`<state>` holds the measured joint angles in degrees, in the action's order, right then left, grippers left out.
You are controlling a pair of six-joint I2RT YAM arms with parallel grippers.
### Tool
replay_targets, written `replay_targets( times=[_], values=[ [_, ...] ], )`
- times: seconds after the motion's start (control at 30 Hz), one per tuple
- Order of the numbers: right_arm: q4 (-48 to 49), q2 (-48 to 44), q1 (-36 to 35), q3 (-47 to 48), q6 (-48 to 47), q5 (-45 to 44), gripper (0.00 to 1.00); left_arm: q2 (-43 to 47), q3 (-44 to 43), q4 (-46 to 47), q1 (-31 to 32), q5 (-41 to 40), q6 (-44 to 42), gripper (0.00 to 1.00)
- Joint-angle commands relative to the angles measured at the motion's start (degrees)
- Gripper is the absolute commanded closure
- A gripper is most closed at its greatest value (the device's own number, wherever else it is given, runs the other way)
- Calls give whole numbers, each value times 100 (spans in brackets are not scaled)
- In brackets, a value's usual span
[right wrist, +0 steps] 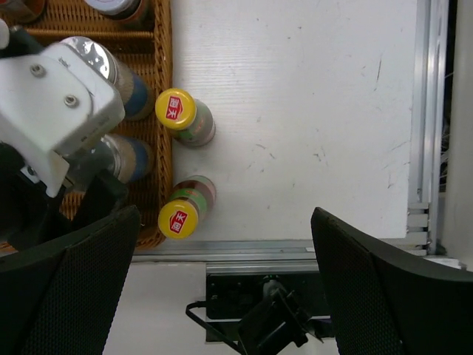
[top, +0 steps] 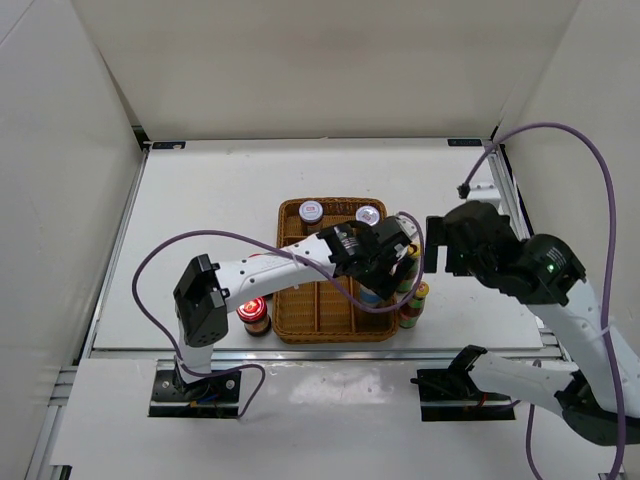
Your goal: Organize the condiment bottles
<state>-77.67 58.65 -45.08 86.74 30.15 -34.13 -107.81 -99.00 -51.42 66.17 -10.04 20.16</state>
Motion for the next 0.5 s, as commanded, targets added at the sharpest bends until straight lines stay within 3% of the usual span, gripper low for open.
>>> replay_targets(
  times=[0.0,0.03,0.2,0.47],
  values=[
    [436,-528,-54,-472,404,222,0,190,-146,194,-25,-15,-12,6],
    [602,-635,-54,-622,404,318,0,190,-146,194,-78,-15,40,1],
    [788,-1048,-54,-1526,632,1003,0,515,-93,62,-131,-182,163,1],
    [1016,-1181,-54,-2196,861,1206,6,1419,-532,-70,-332,-235,111,1]
  ],
)
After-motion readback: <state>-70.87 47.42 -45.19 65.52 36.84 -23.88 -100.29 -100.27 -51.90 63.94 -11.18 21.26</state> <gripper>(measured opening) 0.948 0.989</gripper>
